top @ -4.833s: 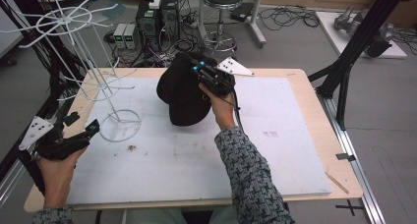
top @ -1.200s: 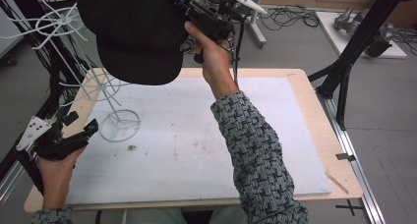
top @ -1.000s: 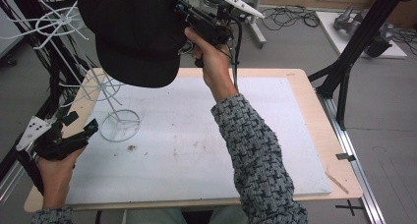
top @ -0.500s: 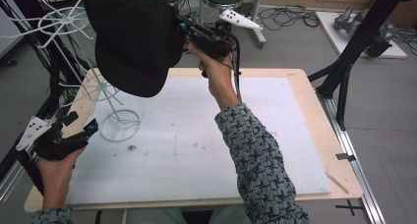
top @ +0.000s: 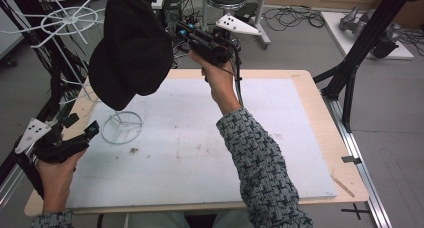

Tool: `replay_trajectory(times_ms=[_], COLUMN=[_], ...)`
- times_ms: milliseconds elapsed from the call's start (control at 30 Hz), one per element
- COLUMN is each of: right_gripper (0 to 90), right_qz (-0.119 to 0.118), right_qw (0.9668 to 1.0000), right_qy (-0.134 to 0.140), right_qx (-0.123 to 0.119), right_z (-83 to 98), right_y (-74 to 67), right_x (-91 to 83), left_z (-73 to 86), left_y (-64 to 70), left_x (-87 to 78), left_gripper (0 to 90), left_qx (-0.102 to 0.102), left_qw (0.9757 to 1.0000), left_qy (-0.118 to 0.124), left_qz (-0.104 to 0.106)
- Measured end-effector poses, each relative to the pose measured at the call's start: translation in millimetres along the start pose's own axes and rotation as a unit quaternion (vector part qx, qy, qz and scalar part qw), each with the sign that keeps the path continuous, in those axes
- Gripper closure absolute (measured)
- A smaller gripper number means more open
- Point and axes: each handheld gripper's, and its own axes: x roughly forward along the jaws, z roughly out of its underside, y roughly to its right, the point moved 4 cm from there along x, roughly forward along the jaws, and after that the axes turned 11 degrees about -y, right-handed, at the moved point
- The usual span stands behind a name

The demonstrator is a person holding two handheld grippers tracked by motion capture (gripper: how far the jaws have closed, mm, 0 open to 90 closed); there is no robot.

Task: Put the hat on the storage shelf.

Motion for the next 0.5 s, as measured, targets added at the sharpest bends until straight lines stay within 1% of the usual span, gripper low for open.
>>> replay_trajectory(times_ms=[67, 167, 233, 333, 400, 467, 500], right_gripper=[79.6, 76.2, 74.5, 72.0, 68.8, 68.1, 66.5], right_qz=[0.016, 0.033, 0.046, 0.066, 0.077, 0.096, 0.102], right_qw=[0.9998, 0.9991, 0.9984, 0.9971, 0.9960, 0.9943, 0.9937], right_qy=[-0.006, -0.013, -0.012, -0.016, -0.028, -0.018, -0.018], right_qx=[-0.013, -0.025, -0.031, -0.037, -0.036, -0.042, -0.042], right_z=[-0.6, -1.4, -0.9, 3.2, 5.9, 8.4, 9.8], right_y=[0.8, 3.3, 6.1, 12.8, 18.8, 22.8, 25.0], right_x=[-2.8, -10.2, -16.5, -28.8, -38.3, -49.4, -55.1], left_z=[0.2, 0.1, 0.0, 0.4, 0.9, 1.4, 1.7], left_y=[0.0, 0.3, 0.4, 0.7, 1.2, 1.9, 2.1], left_x=[0.3, 0.3, 0.3, 0.9, 2.1, 3.5, 4.3], left_gripper=[21.3, 21.2, 21.3, 21.3, 21.2, 21.3, 21.2], left_qx=[-0.001, 0.000, 0.000, 0.001, 0.000, -0.001, 0.001], left_qw=[1.0000, 1.0000, 1.0000, 1.0000, 1.0000, 1.0000, 1.0000], left_qy=[0.000, 0.000, 0.000, -0.002, -0.002, -0.004, -0.005], left_qz=[0.000, 0.000, 0.000, 0.000, 0.000, 0.001, 0.001])
